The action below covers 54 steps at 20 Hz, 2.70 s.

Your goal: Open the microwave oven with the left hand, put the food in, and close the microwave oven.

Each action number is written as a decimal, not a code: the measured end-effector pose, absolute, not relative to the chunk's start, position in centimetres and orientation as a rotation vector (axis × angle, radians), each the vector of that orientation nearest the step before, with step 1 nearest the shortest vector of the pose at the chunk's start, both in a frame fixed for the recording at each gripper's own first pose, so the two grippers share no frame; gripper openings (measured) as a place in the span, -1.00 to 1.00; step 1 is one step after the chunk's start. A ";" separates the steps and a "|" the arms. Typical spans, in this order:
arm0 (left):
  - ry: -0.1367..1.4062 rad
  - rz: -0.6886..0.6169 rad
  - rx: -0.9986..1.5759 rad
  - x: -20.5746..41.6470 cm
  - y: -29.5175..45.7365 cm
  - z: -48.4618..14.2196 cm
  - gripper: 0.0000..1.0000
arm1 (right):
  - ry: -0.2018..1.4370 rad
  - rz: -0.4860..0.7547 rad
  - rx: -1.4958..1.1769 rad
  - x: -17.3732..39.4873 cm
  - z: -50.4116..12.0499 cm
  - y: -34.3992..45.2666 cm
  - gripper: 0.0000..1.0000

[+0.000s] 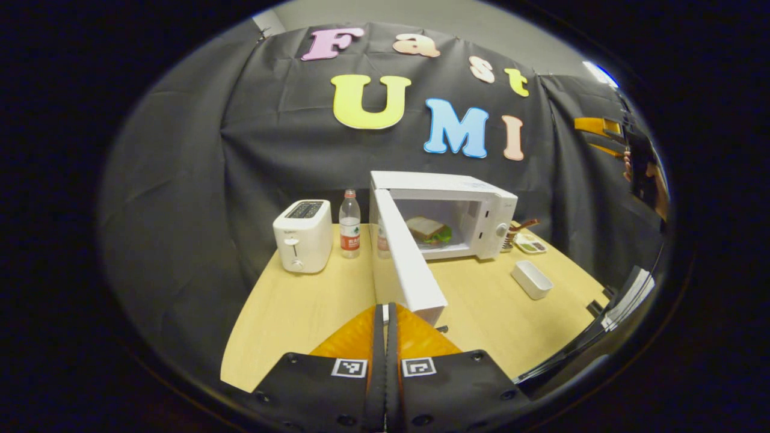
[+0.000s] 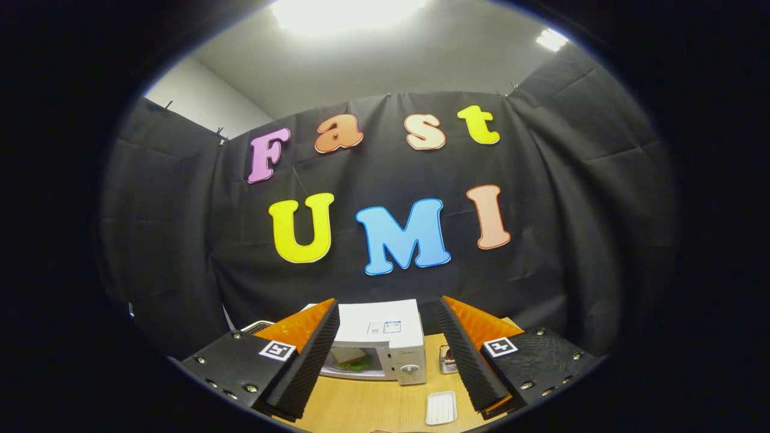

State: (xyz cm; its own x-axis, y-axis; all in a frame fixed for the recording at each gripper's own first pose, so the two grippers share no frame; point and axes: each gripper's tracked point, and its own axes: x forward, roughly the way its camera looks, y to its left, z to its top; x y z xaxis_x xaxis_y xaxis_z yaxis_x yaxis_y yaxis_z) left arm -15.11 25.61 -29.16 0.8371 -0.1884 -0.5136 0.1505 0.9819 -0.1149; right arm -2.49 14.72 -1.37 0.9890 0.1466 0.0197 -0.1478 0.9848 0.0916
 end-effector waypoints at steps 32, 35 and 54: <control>0.543 -0.529 -0.097 -5.2 1.0 -28.5 -0.88 | 0.022 0.013 0.106 0.4 -3.0 3.3 0.95; 0.547 -0.537 -0.099 -3.9 -0.1 -28.5 -0.86 | 0.025 -0.001 0.115 0.5 -3.3 2.3 0.95; 0.585 -0.489 -0.144 4.6 -5.0 -29.1 -0.86 | 0.050 -0.029 0.123 2.9 -4.7 -1.9 0.95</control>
